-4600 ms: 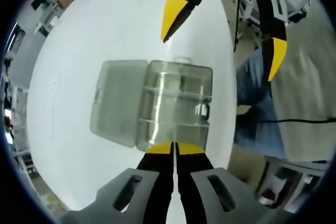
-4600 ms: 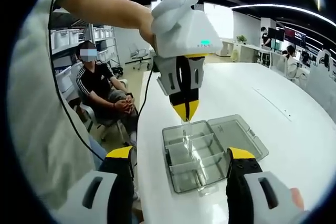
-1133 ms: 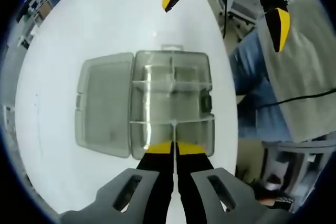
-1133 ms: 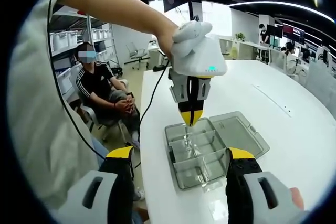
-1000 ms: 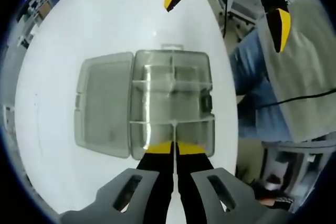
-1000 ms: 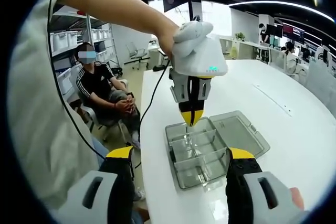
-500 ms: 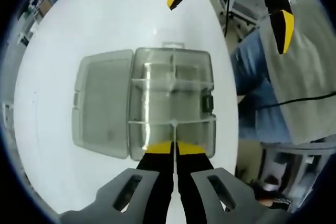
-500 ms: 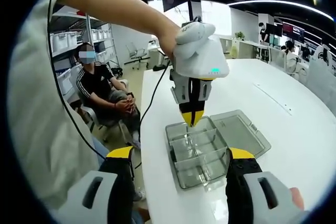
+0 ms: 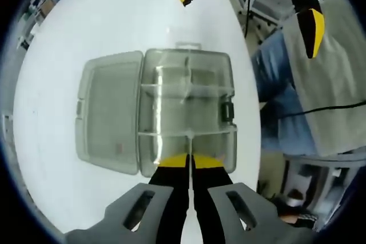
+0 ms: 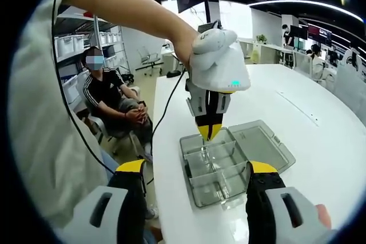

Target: Insert the divider into the dual guide fixture by aligning both edges with the guide slots and pushing it downward to the bottom, including one-sided entry, uneven engagement, binding, and posture correction.

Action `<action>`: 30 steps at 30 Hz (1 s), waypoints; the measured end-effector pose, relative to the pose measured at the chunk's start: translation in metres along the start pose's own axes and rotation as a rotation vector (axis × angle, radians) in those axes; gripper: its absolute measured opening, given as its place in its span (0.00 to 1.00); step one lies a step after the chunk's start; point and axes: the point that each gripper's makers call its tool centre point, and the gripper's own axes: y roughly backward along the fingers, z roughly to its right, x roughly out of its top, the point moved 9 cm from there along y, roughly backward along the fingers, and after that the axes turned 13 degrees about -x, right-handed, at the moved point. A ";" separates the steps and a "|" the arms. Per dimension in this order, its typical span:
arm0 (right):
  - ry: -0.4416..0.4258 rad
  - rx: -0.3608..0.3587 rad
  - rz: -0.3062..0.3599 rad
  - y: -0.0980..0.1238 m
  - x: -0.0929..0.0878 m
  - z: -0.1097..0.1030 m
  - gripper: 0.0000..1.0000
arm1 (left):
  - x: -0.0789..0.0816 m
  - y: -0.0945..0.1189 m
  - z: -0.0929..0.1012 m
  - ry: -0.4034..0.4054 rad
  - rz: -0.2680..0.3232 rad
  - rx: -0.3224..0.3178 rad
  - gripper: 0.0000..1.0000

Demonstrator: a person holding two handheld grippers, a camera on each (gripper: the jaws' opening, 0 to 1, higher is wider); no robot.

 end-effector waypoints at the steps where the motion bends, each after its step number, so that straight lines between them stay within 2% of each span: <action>1: -0.001 0.000 0.001 0.000 0.000 0.000 0.68 | 0.000 0.000 0.000 -0.002 -0.003 0.000 0.00; 30: 0.002 0.003 -0.006 -0.002 0.001 0.000 0.68 | 0.000 -0.006 -0.004 0.025 -0.022 -0.022 0.00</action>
